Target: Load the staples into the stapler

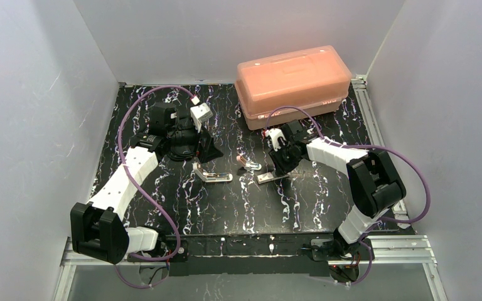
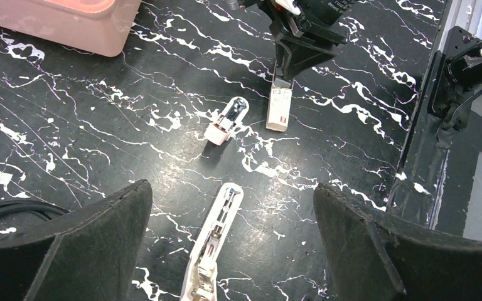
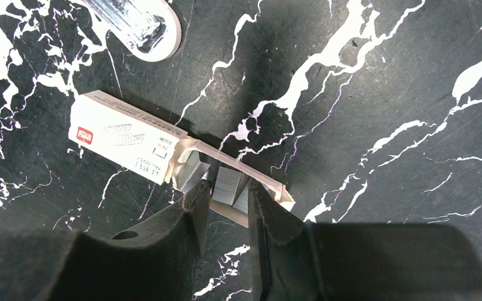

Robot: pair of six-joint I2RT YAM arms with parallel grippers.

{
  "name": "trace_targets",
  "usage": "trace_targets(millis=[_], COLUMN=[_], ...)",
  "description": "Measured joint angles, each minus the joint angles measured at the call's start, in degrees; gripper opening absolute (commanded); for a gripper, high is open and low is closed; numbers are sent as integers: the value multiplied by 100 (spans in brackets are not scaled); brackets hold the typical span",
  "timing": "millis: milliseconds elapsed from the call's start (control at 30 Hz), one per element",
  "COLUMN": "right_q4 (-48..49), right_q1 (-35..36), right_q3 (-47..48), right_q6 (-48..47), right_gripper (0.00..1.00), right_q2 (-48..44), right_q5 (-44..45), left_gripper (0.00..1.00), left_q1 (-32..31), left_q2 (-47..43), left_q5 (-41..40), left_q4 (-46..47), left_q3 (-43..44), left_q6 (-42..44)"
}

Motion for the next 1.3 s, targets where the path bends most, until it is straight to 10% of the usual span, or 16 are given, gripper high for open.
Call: trace_targets(millis=[1300], right_q4=[4], right_q1=[173], right_q3=[26], right_q6=[2], right_gripper=[7], right_q2=[-81], right_q5=[385], left_gripper=[98], left_q1=[0], left_q2=[87], left_q5=[31], left_q4=[-149], left_q3=[164], left_q6=[149])
